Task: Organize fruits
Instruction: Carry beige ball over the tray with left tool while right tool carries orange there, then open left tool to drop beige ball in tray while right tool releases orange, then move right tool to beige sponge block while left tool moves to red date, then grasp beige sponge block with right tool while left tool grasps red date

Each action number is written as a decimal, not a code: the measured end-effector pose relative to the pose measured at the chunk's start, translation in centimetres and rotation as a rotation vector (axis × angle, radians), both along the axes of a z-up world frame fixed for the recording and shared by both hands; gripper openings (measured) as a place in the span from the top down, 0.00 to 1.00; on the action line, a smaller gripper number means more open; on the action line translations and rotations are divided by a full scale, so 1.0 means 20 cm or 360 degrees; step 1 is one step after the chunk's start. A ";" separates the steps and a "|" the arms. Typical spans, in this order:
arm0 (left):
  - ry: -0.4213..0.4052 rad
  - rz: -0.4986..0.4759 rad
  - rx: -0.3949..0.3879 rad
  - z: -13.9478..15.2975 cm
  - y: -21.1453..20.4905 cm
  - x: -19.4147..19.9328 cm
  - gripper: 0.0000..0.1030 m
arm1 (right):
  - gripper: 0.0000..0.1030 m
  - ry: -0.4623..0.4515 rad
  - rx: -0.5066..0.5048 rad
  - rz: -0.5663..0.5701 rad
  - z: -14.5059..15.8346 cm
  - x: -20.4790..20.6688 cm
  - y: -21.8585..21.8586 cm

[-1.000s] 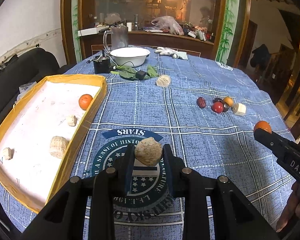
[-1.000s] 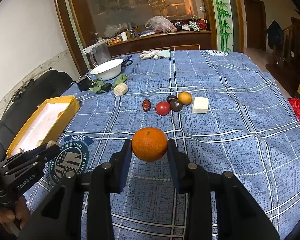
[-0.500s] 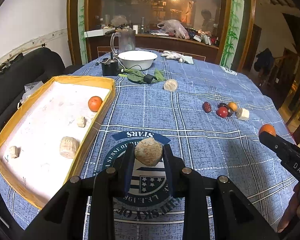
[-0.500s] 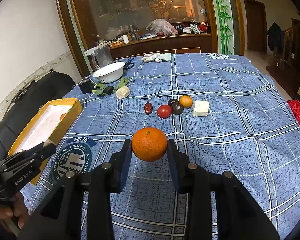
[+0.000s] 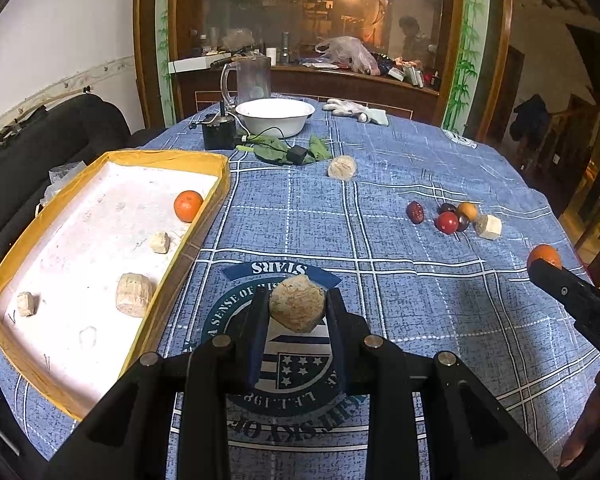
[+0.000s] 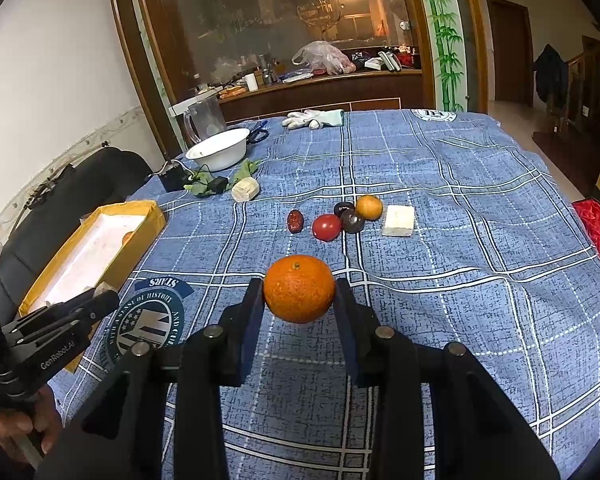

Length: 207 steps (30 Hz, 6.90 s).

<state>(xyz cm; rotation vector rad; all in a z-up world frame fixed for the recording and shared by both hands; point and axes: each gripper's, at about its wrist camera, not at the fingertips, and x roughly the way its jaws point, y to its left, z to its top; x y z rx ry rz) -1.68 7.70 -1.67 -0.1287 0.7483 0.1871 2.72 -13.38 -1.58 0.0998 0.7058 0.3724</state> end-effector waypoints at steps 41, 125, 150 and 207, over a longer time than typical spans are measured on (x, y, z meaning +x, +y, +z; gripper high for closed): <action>-0.0042 0.0336 -0.0016 0.08 0.41 -0.11 0.74 | 0.64 -0.0039 -0.0042 0.0260 0.06 0.02 0.33; 0.0029 0.0705 -0.0116 0.04 0.73 -0.21 0.24 | 0.33 -0.0066 -0.0290 0.0736 0.00 0.09 0.83; 0.0196 0.0017 0.0049 -0.10 -0.16 0.28 0.24 | 0.37 0.0243 -0.0189 -0.0167 -0.23 0.68 -0.23; 0.0138 -0.0093 0.0054 -0.10 -0.28 0.47 0.84 | 0.65 0.0159 -0.0078 -0.0051 -0.12 0.52 -0.15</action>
